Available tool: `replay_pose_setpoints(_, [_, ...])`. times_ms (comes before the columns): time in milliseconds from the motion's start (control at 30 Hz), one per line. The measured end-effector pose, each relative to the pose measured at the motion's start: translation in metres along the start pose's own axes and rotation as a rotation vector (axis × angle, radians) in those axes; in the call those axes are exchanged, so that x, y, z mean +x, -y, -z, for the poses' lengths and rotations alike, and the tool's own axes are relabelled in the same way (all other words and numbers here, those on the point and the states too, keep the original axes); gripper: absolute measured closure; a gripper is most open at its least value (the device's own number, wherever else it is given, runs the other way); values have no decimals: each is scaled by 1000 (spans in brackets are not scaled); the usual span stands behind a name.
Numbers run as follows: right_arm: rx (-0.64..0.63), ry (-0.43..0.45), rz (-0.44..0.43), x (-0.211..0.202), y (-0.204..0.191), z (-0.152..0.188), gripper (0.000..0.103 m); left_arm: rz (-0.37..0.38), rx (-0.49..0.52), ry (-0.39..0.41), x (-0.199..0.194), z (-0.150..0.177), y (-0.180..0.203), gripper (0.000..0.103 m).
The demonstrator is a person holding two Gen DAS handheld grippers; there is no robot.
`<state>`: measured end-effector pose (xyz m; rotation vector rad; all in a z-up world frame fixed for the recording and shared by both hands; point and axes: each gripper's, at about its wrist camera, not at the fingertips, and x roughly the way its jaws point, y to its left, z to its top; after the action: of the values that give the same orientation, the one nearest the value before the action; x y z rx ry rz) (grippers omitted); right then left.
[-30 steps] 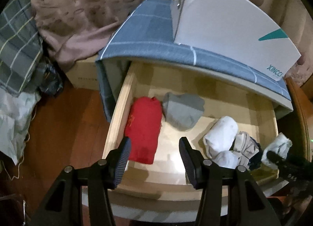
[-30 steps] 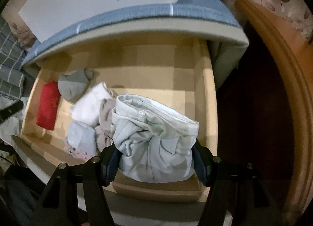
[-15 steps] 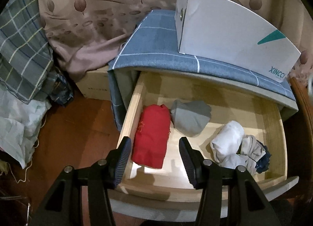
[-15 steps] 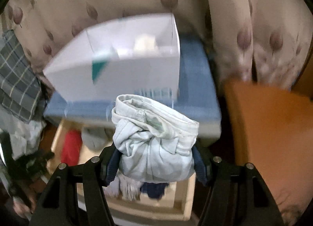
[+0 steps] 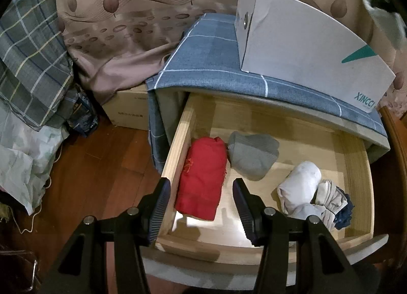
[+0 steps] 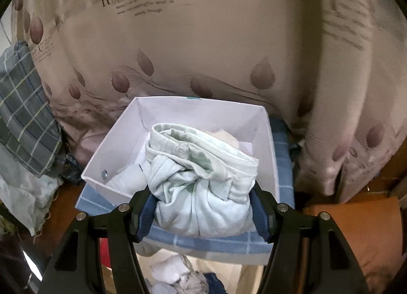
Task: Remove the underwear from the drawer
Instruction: 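Carry the pale grey-green underwear with right tool into the white box, release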
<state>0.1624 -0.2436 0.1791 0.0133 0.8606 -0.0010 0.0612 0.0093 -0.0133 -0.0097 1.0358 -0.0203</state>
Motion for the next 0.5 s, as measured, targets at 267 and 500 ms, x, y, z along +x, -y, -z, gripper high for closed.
replay_pose_setpoints(267, [-37,-61,18,47,-27,-12,42,9,4,-4,1,1,0,51])
replay_pose_setpoints(500, [-32,-119,19,85,-35,-10,42,17,1,-4,2,2,0,51])
